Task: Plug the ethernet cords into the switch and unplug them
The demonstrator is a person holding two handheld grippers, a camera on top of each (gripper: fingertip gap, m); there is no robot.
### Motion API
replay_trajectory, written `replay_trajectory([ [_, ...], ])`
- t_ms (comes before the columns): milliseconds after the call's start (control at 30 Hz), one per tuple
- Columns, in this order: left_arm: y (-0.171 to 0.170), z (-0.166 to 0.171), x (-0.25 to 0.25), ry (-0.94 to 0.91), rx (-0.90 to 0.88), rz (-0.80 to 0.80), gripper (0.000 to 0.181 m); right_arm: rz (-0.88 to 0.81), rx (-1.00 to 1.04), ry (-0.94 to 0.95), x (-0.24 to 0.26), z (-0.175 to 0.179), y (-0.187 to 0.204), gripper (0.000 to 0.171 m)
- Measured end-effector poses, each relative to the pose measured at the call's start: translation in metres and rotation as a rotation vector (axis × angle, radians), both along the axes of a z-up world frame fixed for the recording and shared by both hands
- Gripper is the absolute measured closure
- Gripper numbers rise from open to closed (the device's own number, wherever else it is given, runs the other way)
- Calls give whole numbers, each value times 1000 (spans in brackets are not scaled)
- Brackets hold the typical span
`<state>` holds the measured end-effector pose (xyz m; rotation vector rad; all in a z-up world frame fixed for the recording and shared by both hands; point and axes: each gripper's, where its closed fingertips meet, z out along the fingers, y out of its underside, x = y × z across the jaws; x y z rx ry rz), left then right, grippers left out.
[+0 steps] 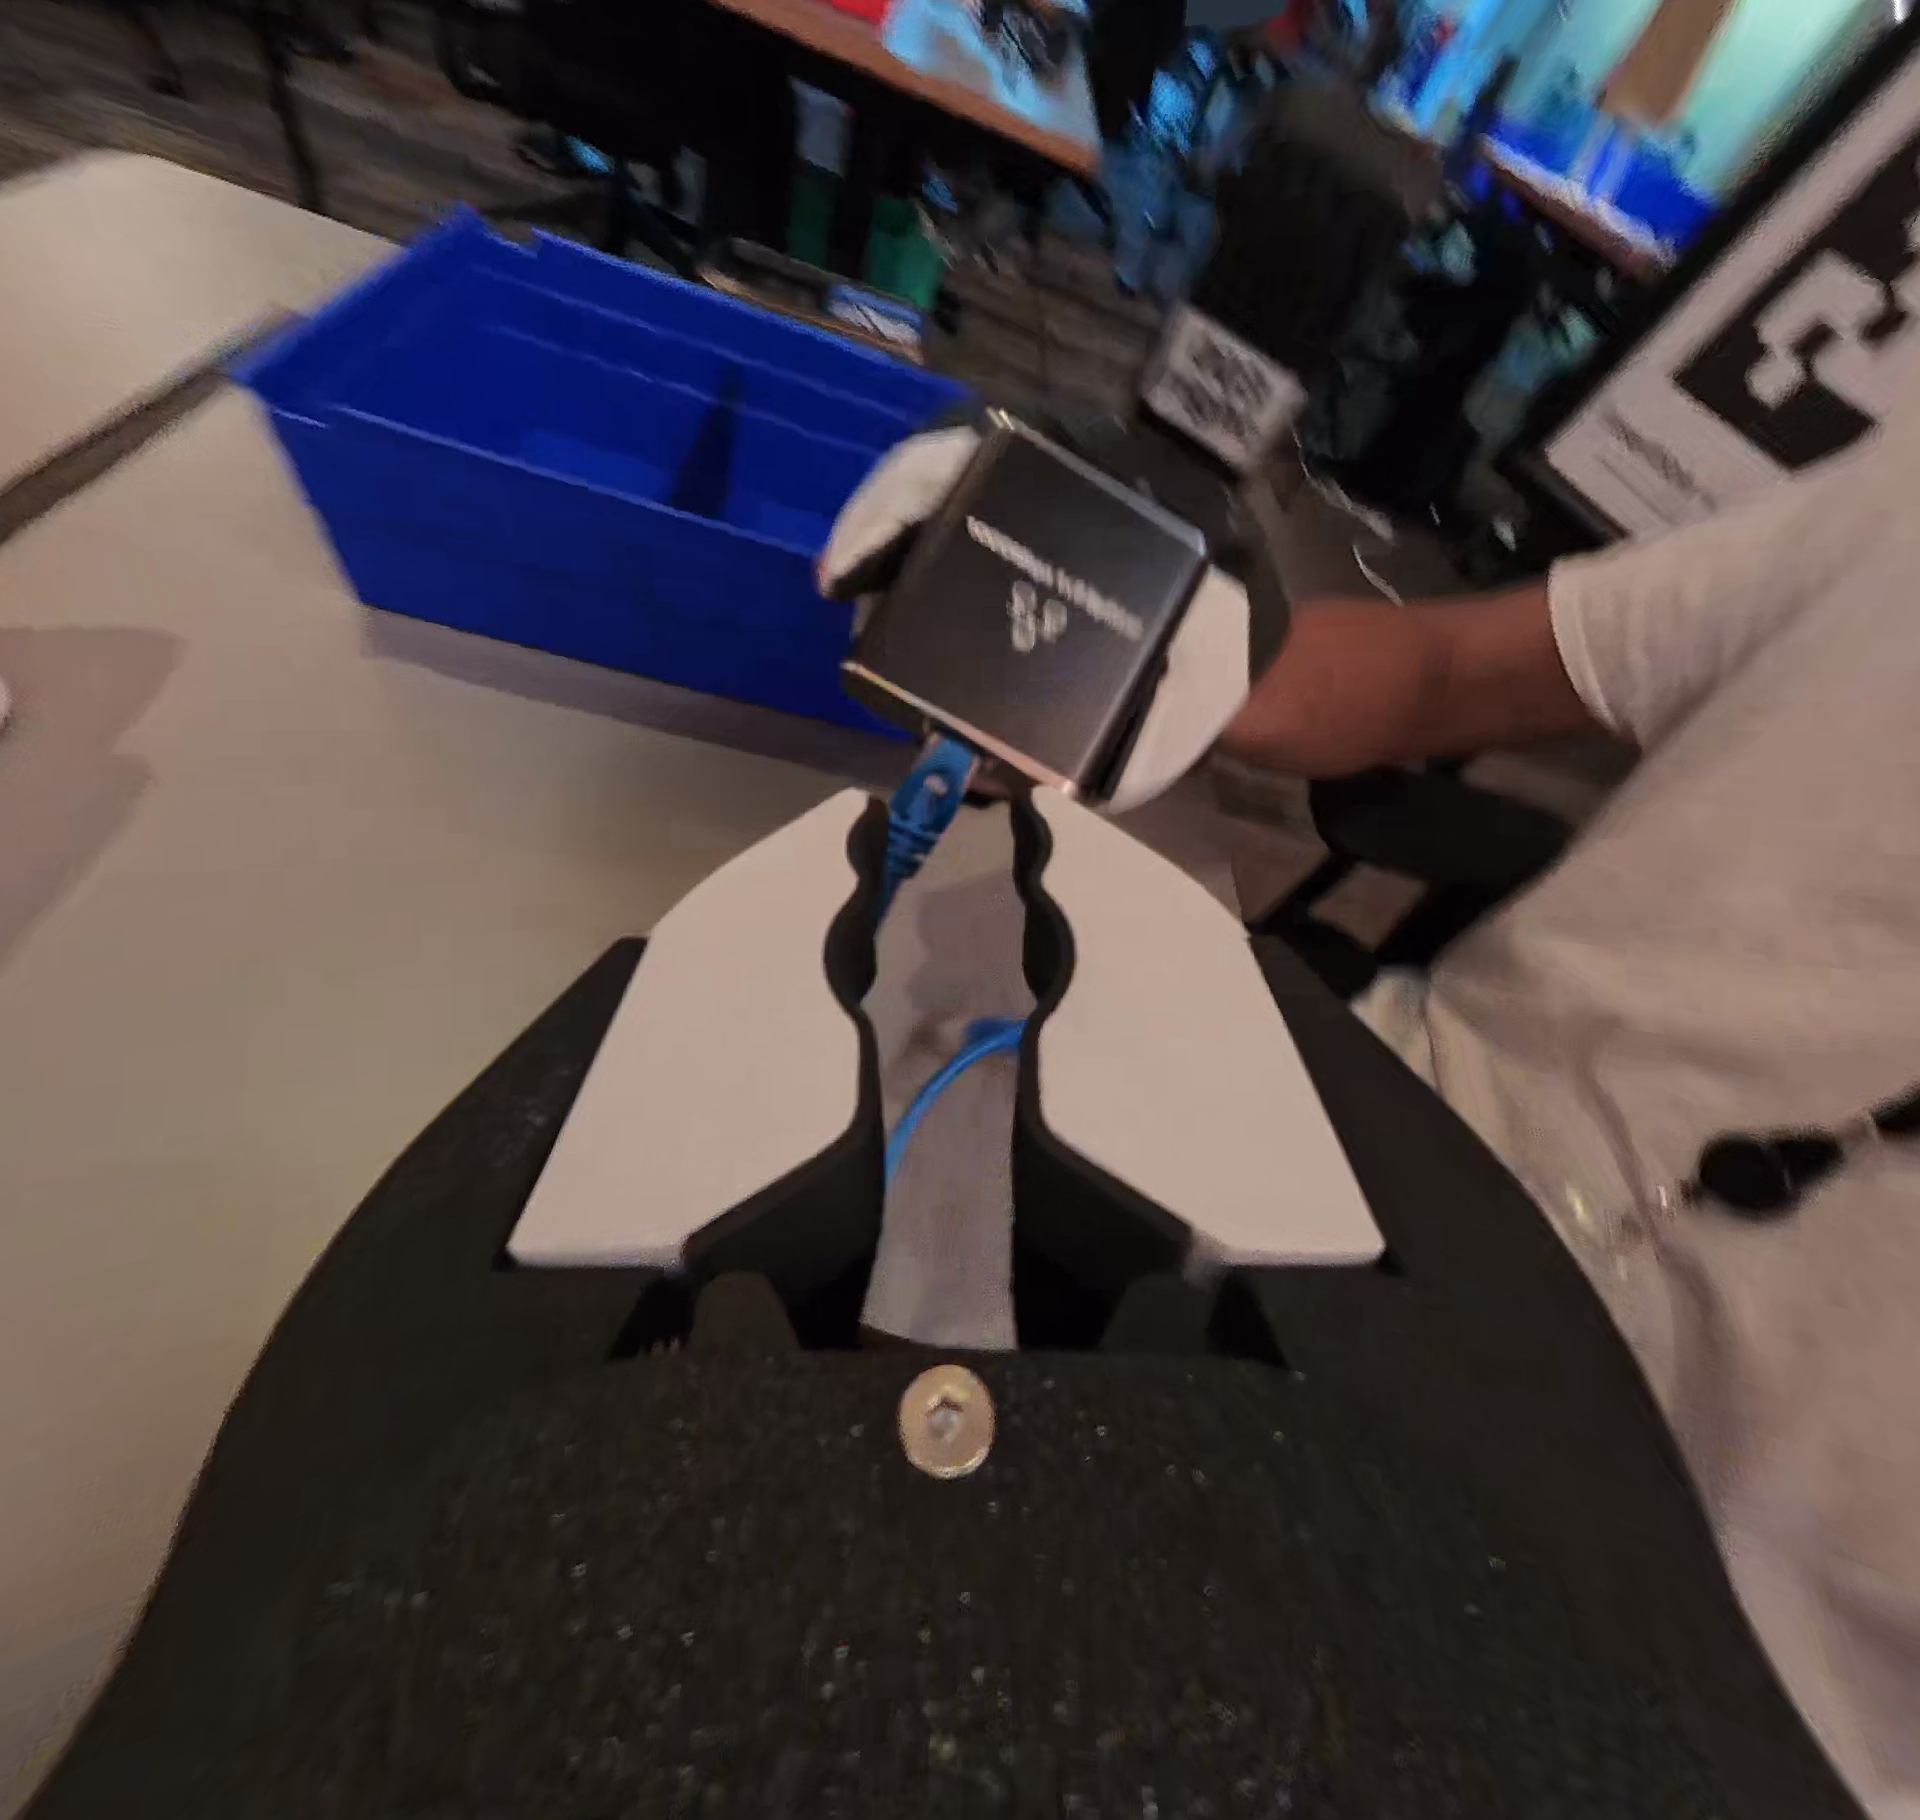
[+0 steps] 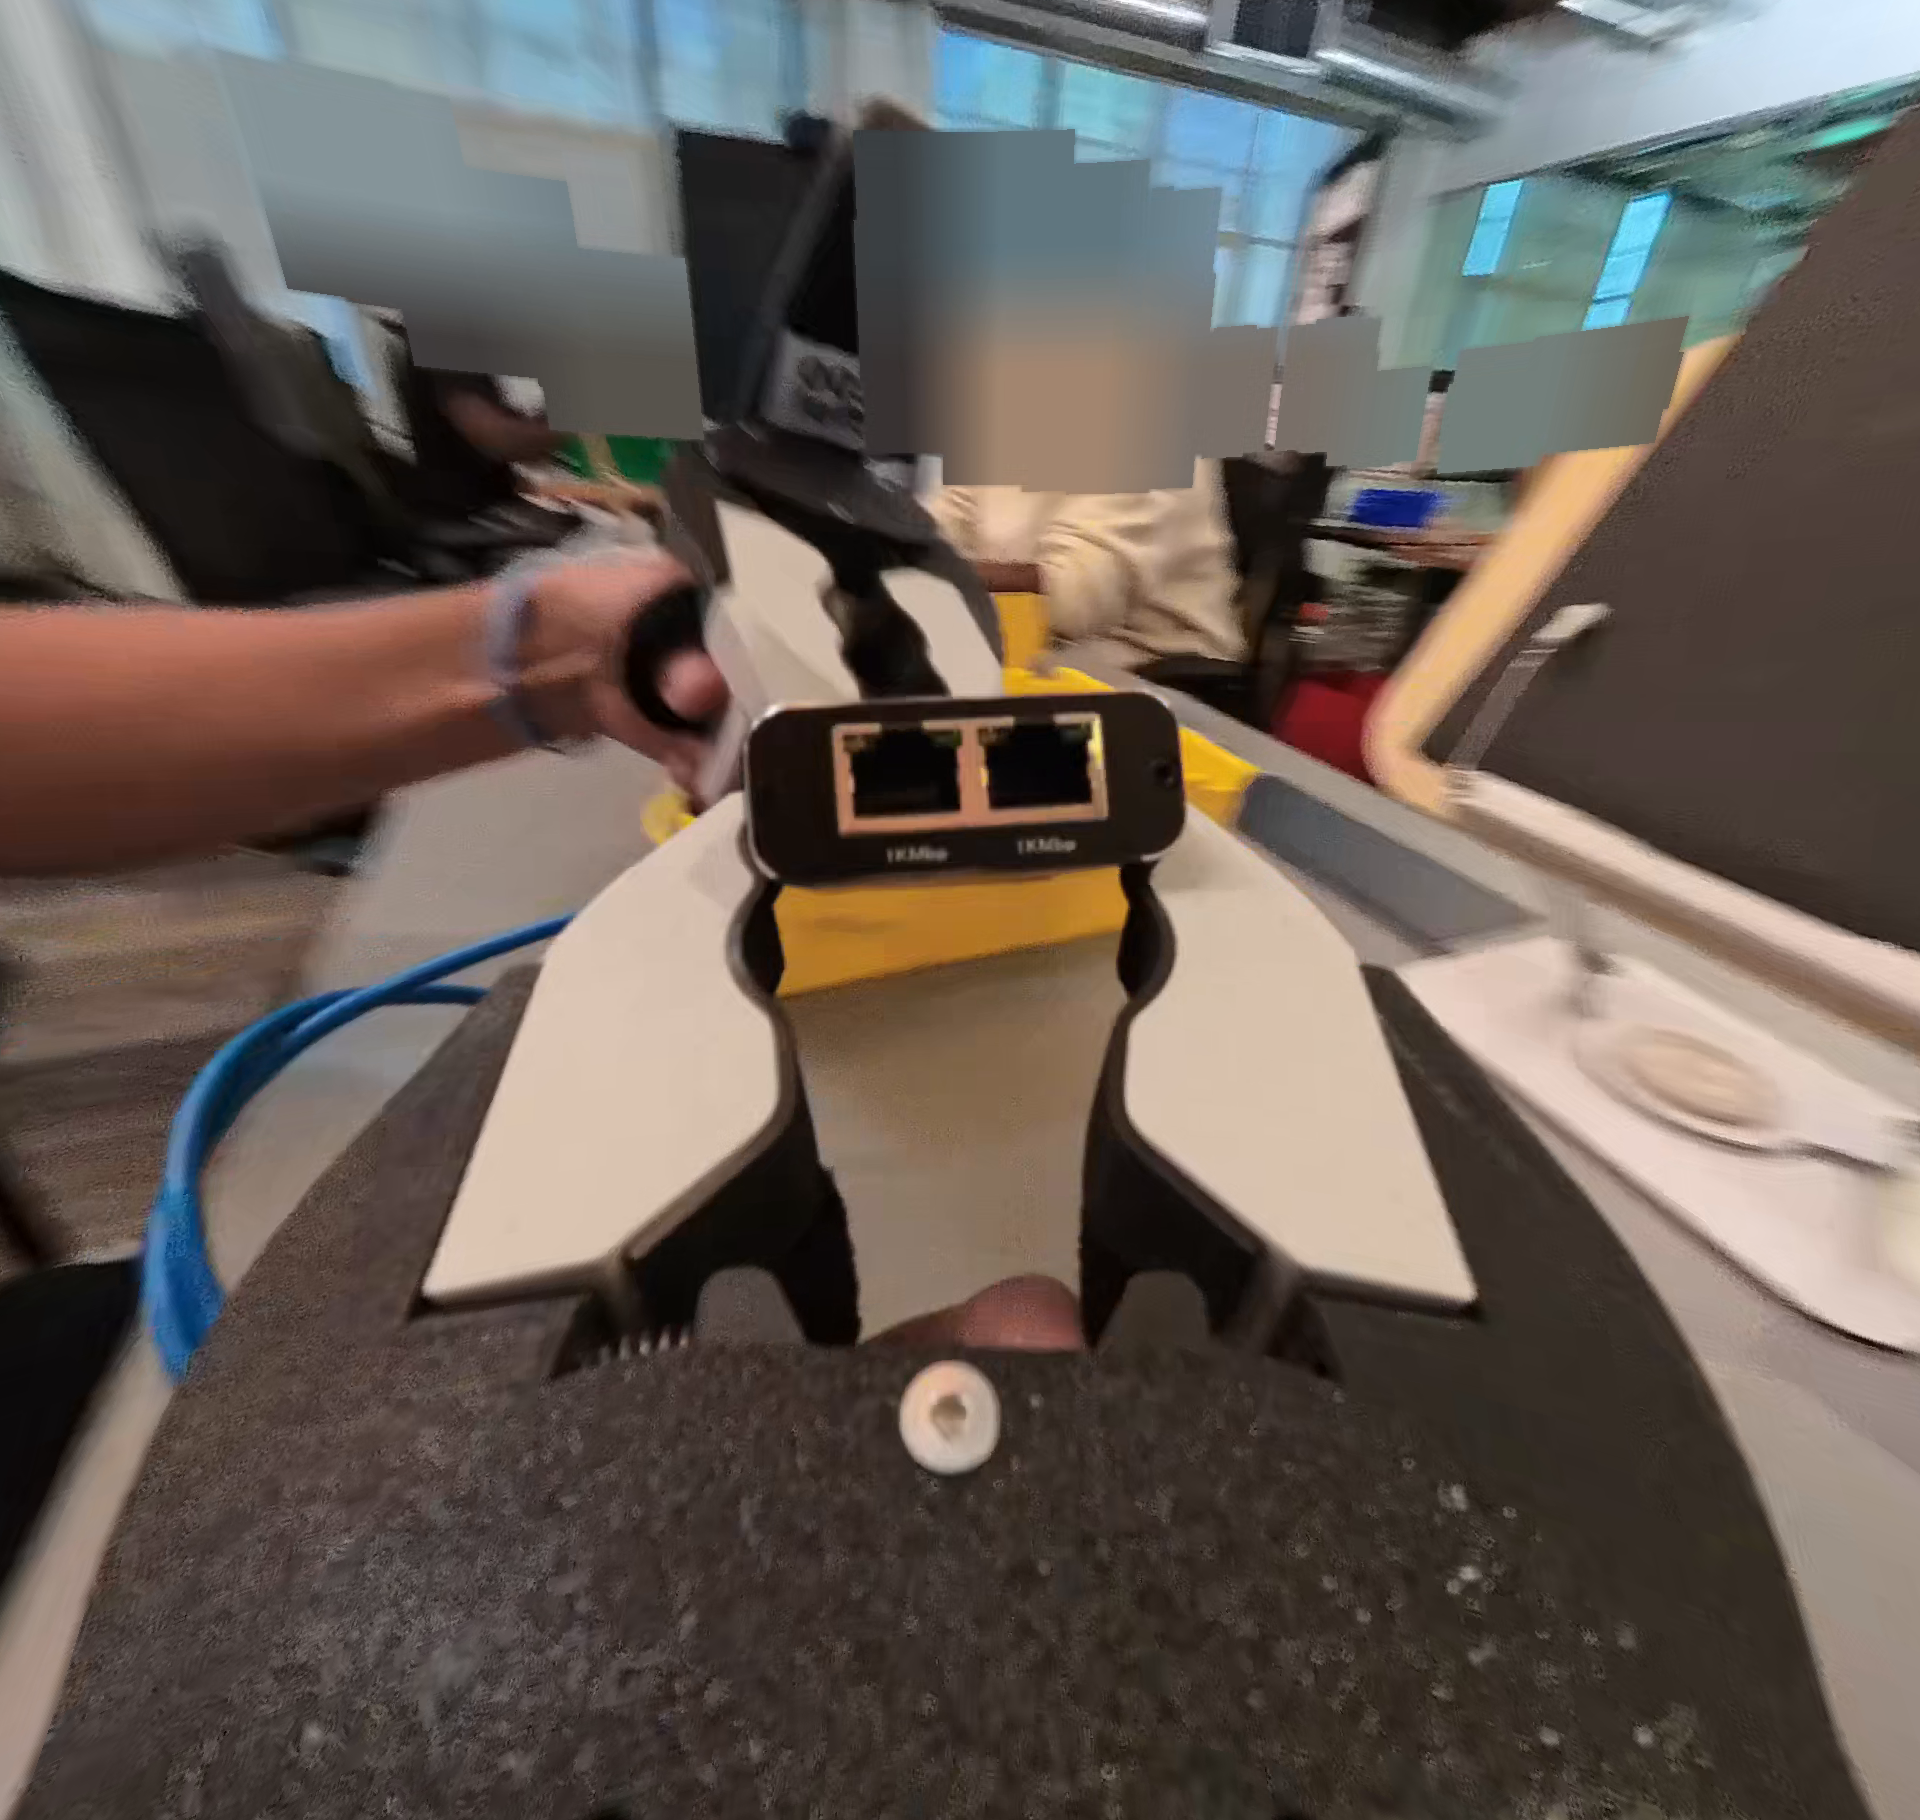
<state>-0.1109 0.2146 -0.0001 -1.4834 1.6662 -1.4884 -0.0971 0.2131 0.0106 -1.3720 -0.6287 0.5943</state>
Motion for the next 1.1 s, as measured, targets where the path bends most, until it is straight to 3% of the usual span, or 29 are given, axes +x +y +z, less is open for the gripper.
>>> replay_trajectory([
  [100, 25, 21, -1, -76, -34, 173, 142, -317, 143, -222, 20, -4, 22, 109],
  [167, 21, 16, 0, -45, -38, 221, 124, -520, 247, -368, 29, -5, 30, 108],
  [267, 8, -13, 8, 74, -40, 264, 104, -639, 341, -442, 23, -11, 31, 108],
  [333, 1, -25, 11, 99, -60, 279, 101, -640, 337, -447, 12, -19, 32, 108],
  [500, -5, -48, 7, 172, -80, 234, 115, -597, 313, -514, -15, -44, 29, 109],
  [667, -3, -72, -11, 339, -44, 51, 115, -243, 139, -523, -30, -73, 13, 107],
  [733, -5, -79, -20, 403, 72, -61, 115, -115, 96, -639, -22, -83, 0, 110],
  [900, -23, -92, -29, 571, 236, -327, 115, -22, 194, -907, -15, -77, -13, 122],
  [1100, -35, -94, -11, 623, 305, -448, 115, 86, 239, -1041, -37, -101, -12, 133],
])
